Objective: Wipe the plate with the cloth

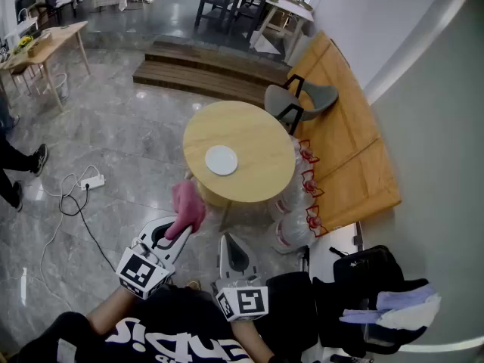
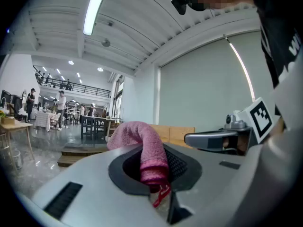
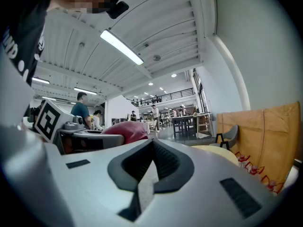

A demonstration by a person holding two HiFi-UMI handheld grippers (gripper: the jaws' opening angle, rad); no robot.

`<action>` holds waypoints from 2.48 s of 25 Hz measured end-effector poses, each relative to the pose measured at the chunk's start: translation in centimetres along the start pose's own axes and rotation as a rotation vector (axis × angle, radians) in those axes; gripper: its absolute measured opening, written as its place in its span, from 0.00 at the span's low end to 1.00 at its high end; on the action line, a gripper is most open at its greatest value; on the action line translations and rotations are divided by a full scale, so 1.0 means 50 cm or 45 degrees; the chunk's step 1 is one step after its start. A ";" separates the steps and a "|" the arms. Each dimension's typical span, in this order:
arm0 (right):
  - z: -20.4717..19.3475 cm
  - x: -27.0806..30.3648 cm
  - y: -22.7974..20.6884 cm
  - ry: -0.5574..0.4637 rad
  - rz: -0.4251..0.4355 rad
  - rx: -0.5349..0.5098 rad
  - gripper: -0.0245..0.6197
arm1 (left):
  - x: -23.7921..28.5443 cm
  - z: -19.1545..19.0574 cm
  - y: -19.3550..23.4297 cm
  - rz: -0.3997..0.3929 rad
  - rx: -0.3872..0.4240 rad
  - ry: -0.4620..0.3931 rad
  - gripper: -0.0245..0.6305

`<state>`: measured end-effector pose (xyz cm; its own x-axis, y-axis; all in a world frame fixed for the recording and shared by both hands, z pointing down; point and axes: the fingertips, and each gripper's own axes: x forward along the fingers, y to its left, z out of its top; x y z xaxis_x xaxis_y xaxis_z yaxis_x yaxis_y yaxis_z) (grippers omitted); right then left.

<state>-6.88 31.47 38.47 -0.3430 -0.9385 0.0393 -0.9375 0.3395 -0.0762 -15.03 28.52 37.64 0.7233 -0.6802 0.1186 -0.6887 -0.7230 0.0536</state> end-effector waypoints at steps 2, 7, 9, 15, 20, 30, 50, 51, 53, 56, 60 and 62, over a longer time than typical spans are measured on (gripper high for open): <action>-0.001 0.000 -0.002 0.003 0.002 0.001 0.07 | 0.003 -0.003 -0.001 -0.001 0.001 0.001 0.12; -0.003 0.001 -0.002 0.002 0.010 0.002 0.07 | 0.005 -0.001 -0.004 -0.006 0.007 0.000 0.12; -0.003 0.002 0.000 0.003 0.015 0.003 0.07 | 0.004 -0.002 -0.004 -0.009 0.005 -0.009 0.12; -0.004 0.000 0.007 -0.002 0.048 0.041 0.07 | 0.000 -0.009 -0.006 -0.020 0.015 -0.023 0.12; 0.001 -0.012 -0.009 0.000 0.041 0.024 0.07 | -0.003 0.002 -0.006 0.007 0.021 -0.009 0.12; -0.010 -0.028 -0.065 0.018 0.056 0.025 0.07 | 0.039 -0.007 -0.018 0.028 0.048 -0.020 0.12; -0.035 -0.027 -0.183 0.042 0.084 0.050 0.07 | 0.143 -0.007 -0.041 0.051 0.045 -0.051 0.12; -0.037 -0.023 -0.191 0.046 0.080 0.051 0.07 | 0.151 -0.009 -0.041 0.045 0.044 -0.053 0.12; -0.039 -0.013 -0.206 0.049 0.077 0.046 0.07 | 0.169 -0.010 -0.038 0.037 0.043 -0.054 0.12; -0.040 0.012 -0.226 0.047 0.077 0.044 0.07 | 0.198 -0.006 -0.023 0.037 0.043 -0.053 0.12; -0.044 0.052 -0.246 0.058 0.069 0.063 0.07 | 0.234 -0.013 0.010 0.029 0.049 -0.056 0.12; -0.047 0.073 -0.254 0.069 0.074 0.055 0.07 | 0.252 -0.012 0.029 0.034 0.040 -0.049 0.12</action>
<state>3.62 23.87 41.92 -0.4003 -0.9122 0.0875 -0.9130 0.3889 -0.1229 -6.95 18.96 39.80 0.7066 -0.7029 0.0812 -0.7063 -0.7077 0.0198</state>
